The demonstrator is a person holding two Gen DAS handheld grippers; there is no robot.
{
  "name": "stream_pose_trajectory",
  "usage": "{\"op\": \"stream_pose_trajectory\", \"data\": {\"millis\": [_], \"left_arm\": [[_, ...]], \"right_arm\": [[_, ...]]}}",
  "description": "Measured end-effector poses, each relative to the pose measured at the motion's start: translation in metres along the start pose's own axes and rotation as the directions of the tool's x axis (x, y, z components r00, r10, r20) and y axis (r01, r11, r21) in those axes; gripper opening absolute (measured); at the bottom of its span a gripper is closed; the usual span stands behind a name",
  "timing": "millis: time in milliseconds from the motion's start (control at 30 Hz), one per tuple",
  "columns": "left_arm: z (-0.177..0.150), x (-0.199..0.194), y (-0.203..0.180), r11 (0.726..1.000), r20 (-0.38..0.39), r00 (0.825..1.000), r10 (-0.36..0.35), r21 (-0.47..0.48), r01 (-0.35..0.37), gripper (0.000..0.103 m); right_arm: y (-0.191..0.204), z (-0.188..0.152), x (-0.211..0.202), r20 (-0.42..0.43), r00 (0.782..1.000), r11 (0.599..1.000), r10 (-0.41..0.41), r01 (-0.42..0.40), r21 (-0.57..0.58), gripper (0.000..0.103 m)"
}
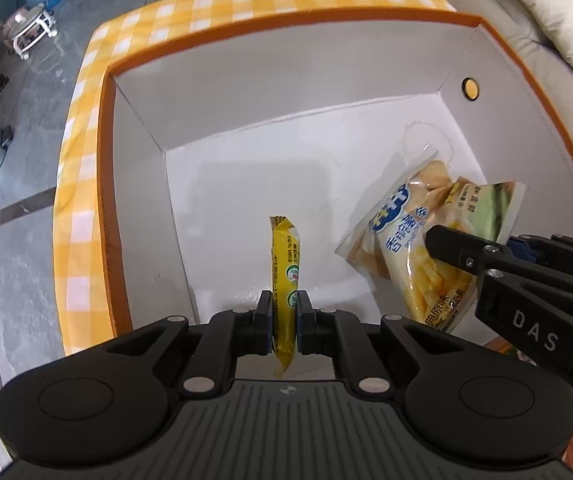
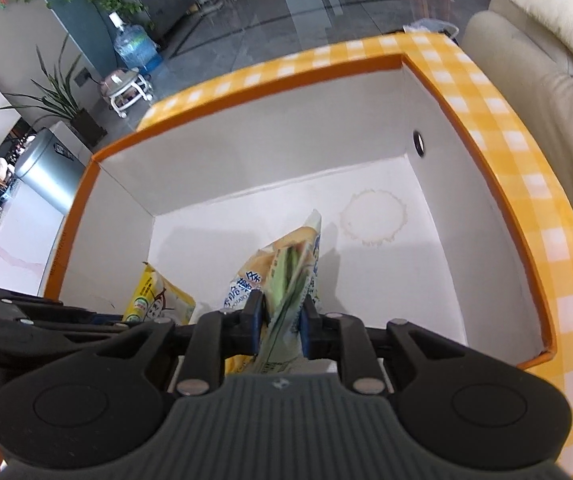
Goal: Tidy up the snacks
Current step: 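Carry both snacks over the box and open both tools to drop them, then withdraw both tools from the box back toward the remaining snacks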
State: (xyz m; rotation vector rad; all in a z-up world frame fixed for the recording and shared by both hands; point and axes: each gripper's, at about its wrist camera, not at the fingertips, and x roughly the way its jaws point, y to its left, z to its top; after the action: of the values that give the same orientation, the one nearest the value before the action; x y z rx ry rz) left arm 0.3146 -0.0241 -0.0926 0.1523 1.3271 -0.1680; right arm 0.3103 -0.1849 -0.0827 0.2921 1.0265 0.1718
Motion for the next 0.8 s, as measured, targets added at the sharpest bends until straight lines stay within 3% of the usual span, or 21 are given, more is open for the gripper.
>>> {"op": "stream_pose_trajectory", "data": {"millis": [300, 467, 600, 667, 800], "left_arm": [[-0.003, -0.010, 0.000, 1.000, 0.026, 1.000, 0.015, 0.002, -0.015, 0.015], [-0.011, -0.025, -0.002, 1.000, 0.068, 0.998, 0.008, 0.002, -0.008, 0.030], [-0.021, -0.039, -0.002, 1.000, 0.101, 0.995, 0.009, -0.012, -0.007, 0.041], [-0.025, -0.048, 0.000, 1.000, 0.124, 0.992, -0.006, -0.030, 0.010, 0.045], [-0.036, -0.066, 0.001, 0.998, 0.167, 0.986, -0.030, -0.052, 0.039, 0.047]], "right_arm": [[0.013, -0.004, -0.005, 0.013, 0.998, 0.995, -0.060, 0.061, -0.083, 0.021], [0.022, -0.010, -0.014, 0.034, 0.996, 0.987, -0.081, 0.085, -0.135, 0.045], [0.024, -0.014, -0.026, 0.045, 0.995, 0.984, -0.083, 0.089, -0.153, 0.049], [0.023, -0.015, -0.034, 0.059, 0.994, 0.983, -0.096, 0.104, -0.152, 0.056], [0.023, -0.018, -0.054, 0.092, 0.992, 0.983, -0.091, 0.105, -0.153, 0.061]]}}
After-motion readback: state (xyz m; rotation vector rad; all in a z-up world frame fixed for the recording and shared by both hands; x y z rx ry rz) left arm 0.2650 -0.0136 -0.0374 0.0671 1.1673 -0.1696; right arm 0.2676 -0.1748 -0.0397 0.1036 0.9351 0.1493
